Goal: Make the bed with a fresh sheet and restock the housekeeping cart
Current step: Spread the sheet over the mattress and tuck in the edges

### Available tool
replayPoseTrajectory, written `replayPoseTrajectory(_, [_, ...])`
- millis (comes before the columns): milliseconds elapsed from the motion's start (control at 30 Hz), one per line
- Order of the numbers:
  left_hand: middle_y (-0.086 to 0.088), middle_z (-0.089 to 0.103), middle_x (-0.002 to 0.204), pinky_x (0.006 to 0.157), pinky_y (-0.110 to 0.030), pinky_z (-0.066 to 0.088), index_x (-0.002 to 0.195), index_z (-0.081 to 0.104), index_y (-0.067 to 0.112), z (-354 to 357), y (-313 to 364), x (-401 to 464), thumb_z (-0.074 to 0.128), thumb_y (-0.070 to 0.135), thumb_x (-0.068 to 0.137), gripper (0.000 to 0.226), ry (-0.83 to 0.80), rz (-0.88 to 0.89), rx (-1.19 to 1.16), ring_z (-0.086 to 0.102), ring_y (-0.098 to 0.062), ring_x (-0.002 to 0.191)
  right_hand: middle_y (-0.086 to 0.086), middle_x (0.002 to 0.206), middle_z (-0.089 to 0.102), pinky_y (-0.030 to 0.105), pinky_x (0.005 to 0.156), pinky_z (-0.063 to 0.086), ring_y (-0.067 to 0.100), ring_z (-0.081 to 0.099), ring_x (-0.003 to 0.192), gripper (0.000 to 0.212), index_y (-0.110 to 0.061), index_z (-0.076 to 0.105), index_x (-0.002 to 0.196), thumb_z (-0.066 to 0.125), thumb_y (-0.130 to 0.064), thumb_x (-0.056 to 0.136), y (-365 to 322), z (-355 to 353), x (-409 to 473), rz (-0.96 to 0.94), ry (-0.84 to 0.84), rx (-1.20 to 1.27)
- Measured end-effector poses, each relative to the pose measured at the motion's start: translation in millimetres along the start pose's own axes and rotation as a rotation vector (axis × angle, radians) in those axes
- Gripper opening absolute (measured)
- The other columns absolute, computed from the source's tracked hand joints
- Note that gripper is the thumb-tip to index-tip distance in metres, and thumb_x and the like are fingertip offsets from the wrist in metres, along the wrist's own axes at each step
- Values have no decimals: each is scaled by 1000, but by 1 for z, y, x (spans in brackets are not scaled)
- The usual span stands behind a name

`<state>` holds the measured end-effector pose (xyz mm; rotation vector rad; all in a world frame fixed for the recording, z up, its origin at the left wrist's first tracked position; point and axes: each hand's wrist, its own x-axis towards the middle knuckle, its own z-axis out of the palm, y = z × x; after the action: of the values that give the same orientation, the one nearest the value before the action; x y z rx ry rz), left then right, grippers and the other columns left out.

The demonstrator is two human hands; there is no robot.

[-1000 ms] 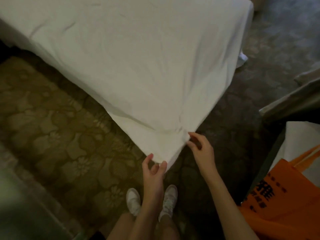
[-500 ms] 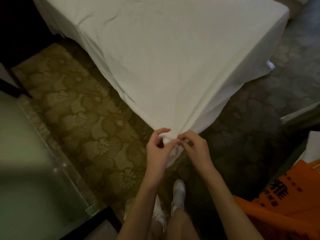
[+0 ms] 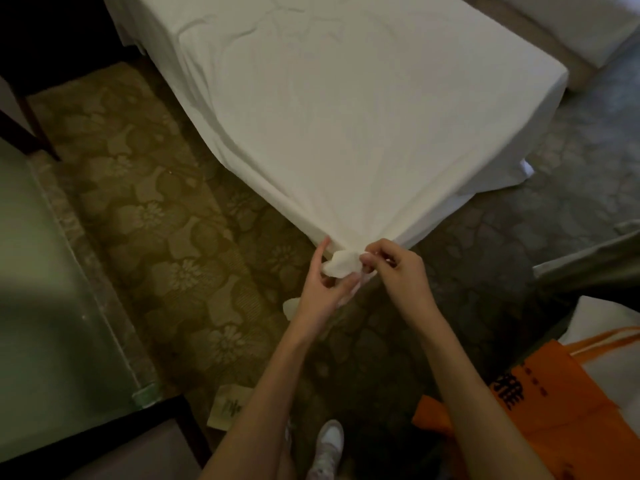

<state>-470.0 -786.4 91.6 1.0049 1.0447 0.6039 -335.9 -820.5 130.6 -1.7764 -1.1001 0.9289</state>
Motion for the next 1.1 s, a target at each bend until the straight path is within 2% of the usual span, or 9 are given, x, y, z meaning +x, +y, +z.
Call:
replayPoseTrajectory(100, [-7, 56, 125, 69, -16, 51, 140, 37, 30, -2, 2, -26, 67, 15, 87, 63, 17, 48, -23, 63, -12, 102, -7, 80, 65, 20, 76, 49, 5, 61, 81, 16, -23, 62, 79, 58, -14, 91, 1, 0, 3, 5, 8, -17])
replayPoseTrajectory(200, [5, 62, 93, 63, -14, 47, 128, 47, 29, -3, 6, -45, 61, 12, 91, 44, 94, 148, 23, 60, -1, 76, -7, 102, 66, 23, 85, 51, 5, 61, 98, 19, -27, 60, 107, 57, -15, 93, 0, 6, -9, 68, -15, 124])
replayPoseTrajectory(267, [1, 59, 101, 70, -20, 48, 124, 50, 35, -3, 10, -49, 58, 14, 93, 38, 129, 161, 21, 57, -8, 83, -8, 113, 62, 23, 88, 51, 6, 59, 106, 30, -28, 53, 119, 59, -17, 92, 3, 12, -38, 113, 14, 230])
replayPoseTrajectory(367, [-9, 55, 96, 74, -39, 50, 119, 54, 37, -1, 22, -54, 51, 14, 96, 33, 128, 56, -133, 53, -22, 81, -17, 116, 55, 24, 92, 45, 5, 52, 113, 36, -36, 53, 111, 67, -19, 83, 14, 21, -88, 141, 78, 164])
replayPoseTrajectory(500, [-13, 55, 120, 70, -27, 57, 121, 54, 19, 5, 52, -64, 45, 7, 98, 28, 133, -112, -395, 61, -20, 97, -13, 122, 51, 25, 95, 41, 7, 46, 117, 48, -30, 52, 117, 75, -29, 75, 18, 42, -85, 126, -3, -6])
replayPoseTrajectory(700, [-15, 57, 113, 64, -24, 57, 116, 55, 12, -9, 83, -67, 42, 6, 100, 21, 192, -61, -375, 61, -19, 90, -7, 94, 63, 26, 77, 50, 10, 60, 88, 8, -16, 64, 97, 59, -17, 91, -2, 44, -82, 3, 98, -107])
replayPoseTrajectory(900, [-5, 59, 122, 90, -34, 54, 139, 34, 39, -15, 65, -93, 52, 27, 97, 47, 131, 49, -158, 62, -18, 111, -2, 77, 65, 29, 70, 50, 12, 61, 77, 11, -12, 65, 80, 64, -20, 88, -39, 9, -101, -11, 67, -6])
replayPoseTrajectory(1033, [5, 65, 105, 80, -18, 52, 145, 18, 41, 5, 49, -132, 60, 17, 92, 72, 3, 84, 7, 65, 1, 97, -1, 75, 65, 26, 70, 51, 12, 61, 73, 10, -14, 67, 82, 63, -21, 88, -63, 0, -97, -26, 2, -42])
replayPoseTrajectory(1100, [0, 66, 108, 85, -21, 53, 142, 18, 45, 13, 49, -136, 65, 12, 88, 79, -8, 119, 41, 64, -3, 101, 2, 76, 65, 21, 69, 50, 12, 61, 73, 10, -15, 67, 83, 61, -19, 90, -70, -6, -99, -18, -26, -34])
